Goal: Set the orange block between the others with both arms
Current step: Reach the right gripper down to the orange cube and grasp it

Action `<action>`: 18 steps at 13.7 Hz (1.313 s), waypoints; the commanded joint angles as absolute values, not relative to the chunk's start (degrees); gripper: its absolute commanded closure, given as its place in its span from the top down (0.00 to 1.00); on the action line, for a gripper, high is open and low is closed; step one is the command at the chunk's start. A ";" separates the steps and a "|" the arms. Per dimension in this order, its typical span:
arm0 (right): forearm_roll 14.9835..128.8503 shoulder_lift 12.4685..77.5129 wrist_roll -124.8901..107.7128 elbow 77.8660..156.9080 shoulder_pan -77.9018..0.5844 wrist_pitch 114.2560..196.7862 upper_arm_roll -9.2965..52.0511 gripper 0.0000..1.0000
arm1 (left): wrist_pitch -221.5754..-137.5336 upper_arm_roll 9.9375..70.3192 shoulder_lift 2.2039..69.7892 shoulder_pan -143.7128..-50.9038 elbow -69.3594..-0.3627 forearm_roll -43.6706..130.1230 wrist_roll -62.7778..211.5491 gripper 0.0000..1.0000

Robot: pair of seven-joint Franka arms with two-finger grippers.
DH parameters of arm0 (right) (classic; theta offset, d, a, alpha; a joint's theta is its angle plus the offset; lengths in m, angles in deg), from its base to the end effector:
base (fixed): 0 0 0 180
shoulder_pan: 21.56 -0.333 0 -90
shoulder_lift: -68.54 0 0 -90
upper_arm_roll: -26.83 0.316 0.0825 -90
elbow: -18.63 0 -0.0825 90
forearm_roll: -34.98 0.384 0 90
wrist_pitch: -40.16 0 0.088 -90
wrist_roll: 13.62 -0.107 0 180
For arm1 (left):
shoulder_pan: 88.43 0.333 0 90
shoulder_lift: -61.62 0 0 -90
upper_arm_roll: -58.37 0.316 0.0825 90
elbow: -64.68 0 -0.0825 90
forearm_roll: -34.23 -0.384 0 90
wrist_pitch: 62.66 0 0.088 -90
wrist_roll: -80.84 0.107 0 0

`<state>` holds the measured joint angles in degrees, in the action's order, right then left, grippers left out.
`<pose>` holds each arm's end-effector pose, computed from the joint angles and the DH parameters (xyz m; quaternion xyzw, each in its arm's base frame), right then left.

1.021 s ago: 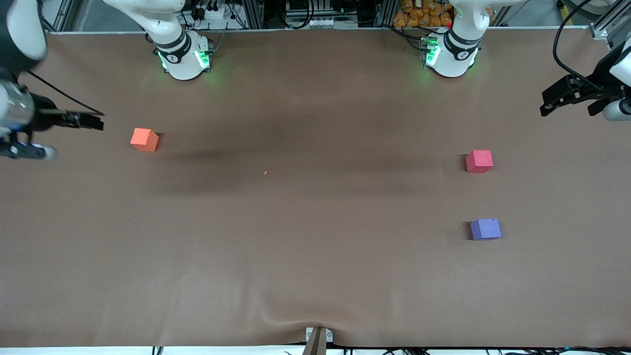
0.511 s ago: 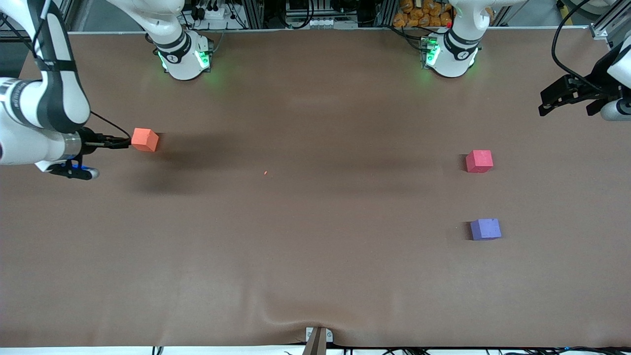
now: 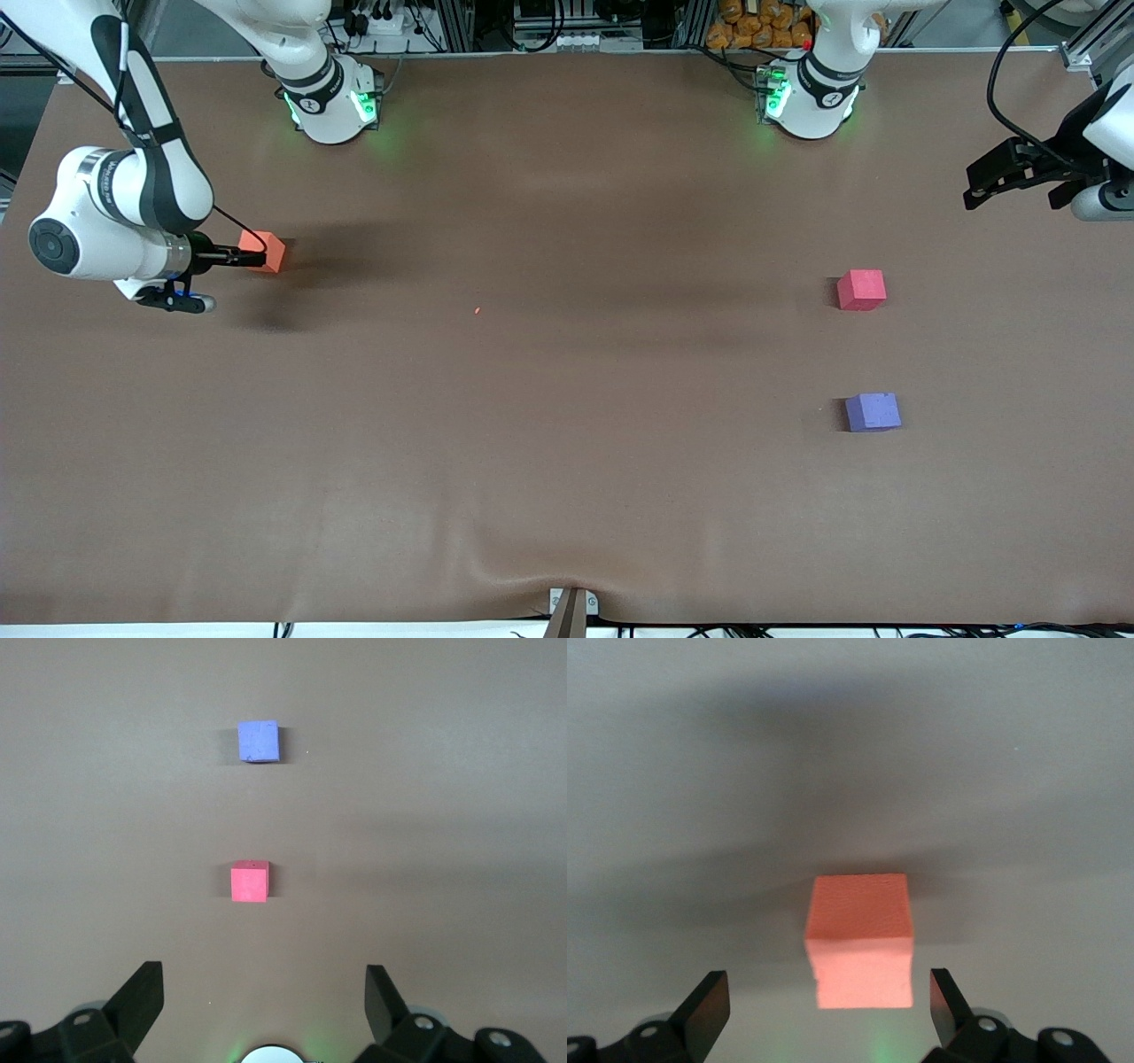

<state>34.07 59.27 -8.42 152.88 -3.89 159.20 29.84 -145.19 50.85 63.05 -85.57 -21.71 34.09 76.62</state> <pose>0.4476 -0.1174 0.2381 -0.9744 0.0748 0.2090 0.0348 0.5315 -0.0441 0.6561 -0.9998 0.0037 0.0210 0.0045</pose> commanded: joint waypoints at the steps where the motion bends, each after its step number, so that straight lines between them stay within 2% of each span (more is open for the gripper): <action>1: 33.58 56.78 -3.61 153.98 1.11 161.63 30.78 1.00 | -144.57 50.54 63.38 -85.53 -21.81 34.06 76.35 1.00; 10: 36.48 53.70 -3.69 155.12 1.29 162.42 30.87 1.00 | -145.10 50.19 63.29 -85.27 -22.25 34.06 76.79 1.00; 11: 36.48 53.08 -3.69 155.21 1.12 162.51 30.87 0.82 | -145.10 50.19 63.29 -85.36 -22.34 34.15 76.79 1.00; 13: 36.48 52.99 -3.69 155.12 1.03 162.51 30.96 0.37 | -145.10 50.19 63.29 -85.27 -22.25 34.06 76.88 1.00; 14: 36.56 52.99 -3.69 155.12 1.03 162.51 31.04 0.21 | -145.10 50.19 63.29 -85.36 -22.42 34.06 76.88 1.00; 16: 36.48 53.95 -3.17 154.95 0.51 161.72 31.39 0.03 | -145.10 50.19 63.20 -85.36 -22.42 34.06 76.88 1.00; 18: 36.57 55.44 -2.02 152.85 -2.38 159.71 32.80 0.00 | -145.10 50.19 62.85 -85.36 -22.34 34.06 76.88 1.00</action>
